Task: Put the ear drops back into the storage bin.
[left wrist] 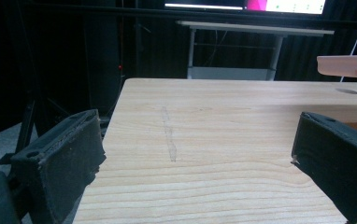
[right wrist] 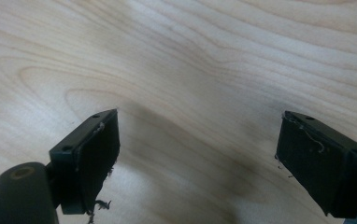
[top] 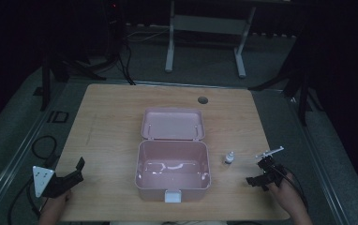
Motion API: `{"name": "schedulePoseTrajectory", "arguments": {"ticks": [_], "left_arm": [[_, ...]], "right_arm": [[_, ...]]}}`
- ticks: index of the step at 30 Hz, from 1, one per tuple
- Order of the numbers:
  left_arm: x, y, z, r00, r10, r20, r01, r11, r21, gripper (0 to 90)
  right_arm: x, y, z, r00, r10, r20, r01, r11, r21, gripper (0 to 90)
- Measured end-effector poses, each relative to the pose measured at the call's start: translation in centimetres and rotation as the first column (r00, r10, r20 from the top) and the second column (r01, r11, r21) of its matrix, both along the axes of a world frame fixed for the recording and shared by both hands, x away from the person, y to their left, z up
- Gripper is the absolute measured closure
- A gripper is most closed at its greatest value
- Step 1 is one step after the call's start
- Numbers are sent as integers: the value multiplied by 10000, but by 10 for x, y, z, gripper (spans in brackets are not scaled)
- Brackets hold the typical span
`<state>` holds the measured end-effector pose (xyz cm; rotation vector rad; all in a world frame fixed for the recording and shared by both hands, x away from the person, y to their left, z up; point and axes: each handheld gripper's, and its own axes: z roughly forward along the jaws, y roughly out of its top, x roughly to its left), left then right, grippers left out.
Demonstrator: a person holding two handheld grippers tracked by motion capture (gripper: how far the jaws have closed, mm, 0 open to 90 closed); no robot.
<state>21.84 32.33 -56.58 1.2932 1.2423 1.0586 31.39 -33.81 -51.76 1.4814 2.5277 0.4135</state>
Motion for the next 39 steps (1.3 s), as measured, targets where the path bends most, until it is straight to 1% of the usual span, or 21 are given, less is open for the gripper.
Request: {"name": "schedulePoseTrajectory", "arguments": {"ticks": [3,4,5,6,8,9,10,13,15,16,17,18,19,21,26,30,32,34,36,38,39], "left_arm": [[0,0,0,10000,8,-1,-8,10000,-4,24],[0,0,0,10000,9,-1,-9,10000,-5,23],[0,0,0,10000,14,0,-14,10000,-8,23],[0,0,0,10000,12,-4,-12,10000,-5,23],[0,0,0,10000,13,-6,-13,10000,-4,23],[0,0,0,10000,11,-6,-11,10000,-4,23],[0,0,0,10000,16,-4,-16,10000,-6,24],[0,0,0,10000,22,-10,-22,10000,-10,23],[0,0,0,10000,24,-13,-24,10000,-11,23],[0,0,0,10000,26,-13,-26,10000,-15,23],[0,0,0,10000,30,-12,-30,10000,-11,23],[0,0,0,10000,30,-12,-30,10000,-11,23],[0,0,0,10000,30,-10,-30,10000,-7,23],[0,0,0,10000,25,-2,-25,10000,-5,24],[0,0,0,10000,27,-6,-27,10000,-4,23],[0,0,0,10000,32,-3,-32,10000,-8,23],[0,0,0,10000,38,-9,-38,10000,-6,24],[0,0,0,10000,38,-4,-38,10000,-3,24],[0,0,0,10000,46,-8,-46,10000,-4,24],[0,0,0,10000,47,-4,-47,10000,-10,23],[0,0,0,10000,50,-4,-50,10000,-13,23]], "right_arm": [[0,2,3,9995,220,-207,-226,9993,-302,130],[1,3,5,9973,454,-575,-482,9977,-486,130],[1,3,5,9973,454,-575,-482,9977,-486,130],[1,5,6,9935,606,-960,-676,9952,-713,131],[2,6,8,9886,778,-1289,-901,9916,-928,131],[2,6,8,9886,778,-1289,-901,9916,-928,131],[4,8,10,9829,826,-1646,-987,9908,-922,131],[6,10,12,9711,1038,-2151,-1256,9879,-906,133],[6,11,13,9678,1101,-2262,-1341,9866,-933,136],[7,13,14,9578,1298,-2565,-1617,9809,-1077,138],[7,15,13,9523,1398,-2713,-1776,9768,-1200,147],[7,15,13,9523,1398,-2713,-1776,9768,-1200,147],[6,18,12,9409,1610,-2979,-2102,9674,-1410,172],[5,21,11,9298,1794,-3212,-2402,9574,-1603,180],[5,24,8,9059,1953,-3758,-2686,9509,-1535,180],[7,24,7,9037,1929,-3824,-2685,9507,-1550,170],[10,24,5,8986,2036,-3887,-2813,9472,-1542,129],[13,24,5,9036,2053,-3760,-2793,9478,-1538,122],[18,23,6,9045,1996,-3768,-2710,9513,-1468,120],[20,23,7,9021,2016,-3816,-2711,9527,-1374,119],[23,25,9,8978,2105,-3870,-2797,9510,-1317,120]]}}
